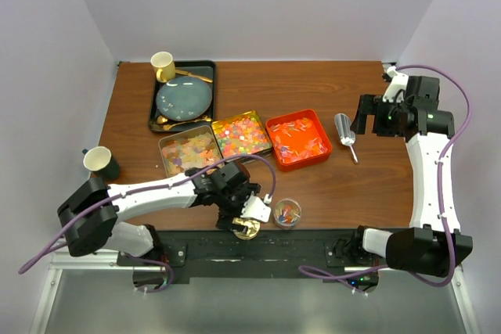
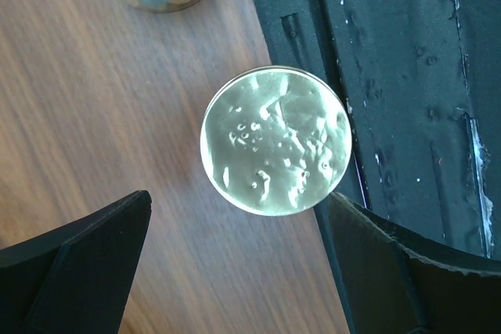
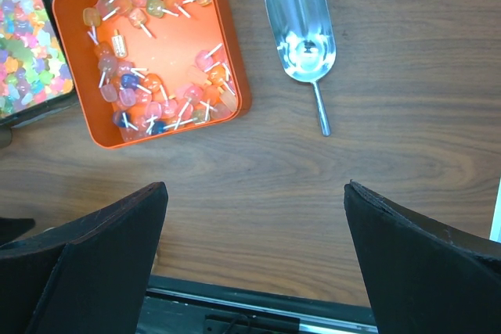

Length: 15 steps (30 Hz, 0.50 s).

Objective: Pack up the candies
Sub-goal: Pick up the bottle lid at the center of the board.

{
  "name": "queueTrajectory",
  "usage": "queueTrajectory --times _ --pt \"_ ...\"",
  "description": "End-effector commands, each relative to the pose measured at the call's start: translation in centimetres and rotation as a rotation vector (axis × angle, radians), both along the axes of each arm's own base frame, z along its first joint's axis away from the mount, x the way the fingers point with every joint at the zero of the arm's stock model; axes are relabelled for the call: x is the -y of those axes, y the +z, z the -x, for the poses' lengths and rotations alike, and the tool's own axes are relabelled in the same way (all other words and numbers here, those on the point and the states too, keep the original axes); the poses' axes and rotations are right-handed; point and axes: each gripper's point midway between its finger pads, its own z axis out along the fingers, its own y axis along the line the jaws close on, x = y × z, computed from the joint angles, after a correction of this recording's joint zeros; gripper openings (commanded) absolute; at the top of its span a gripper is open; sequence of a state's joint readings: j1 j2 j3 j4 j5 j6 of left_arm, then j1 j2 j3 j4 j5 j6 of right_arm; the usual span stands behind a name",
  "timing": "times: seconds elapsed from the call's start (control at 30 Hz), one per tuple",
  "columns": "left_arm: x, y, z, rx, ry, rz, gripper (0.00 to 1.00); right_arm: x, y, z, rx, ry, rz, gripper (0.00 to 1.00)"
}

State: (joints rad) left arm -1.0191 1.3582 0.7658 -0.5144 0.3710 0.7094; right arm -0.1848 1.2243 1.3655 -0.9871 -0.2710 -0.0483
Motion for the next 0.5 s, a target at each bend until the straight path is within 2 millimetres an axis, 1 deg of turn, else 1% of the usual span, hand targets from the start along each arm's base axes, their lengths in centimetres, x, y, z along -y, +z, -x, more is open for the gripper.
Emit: queueTrajectory --times 0.0,0.1,0.17,0.27,0.47 --pt "1.3 -0.3 0.4 0.004 -0.056 0.055 1.0 -0.3 0.2 0.1 0.013 0.025 -0.017 0.99" --pt "1.2 -0.5 1.6 -0.028 -0.099 0.055 1.0 -0.3 0.3 0.1 0.015 0.031 -0.019 0.99" --pt "1.1 -0.7 2.0 -0.032 -0.106 0.054 1.0 -0.4 0.3 0.1 0.014 0.033 -0.019 0.99" --pt "1.5 -1.0 2.0 -0.026 -0.1 0.062 1.0 -0.5 0.0 0.1 0.007 0.034 -0.027 0.99" --pt "1.8 -1.9 1.3 0.001 -0.09 0.054 1.0 -0.7 -0.2 0.2 0.0 0.037 -0.039 0.99"
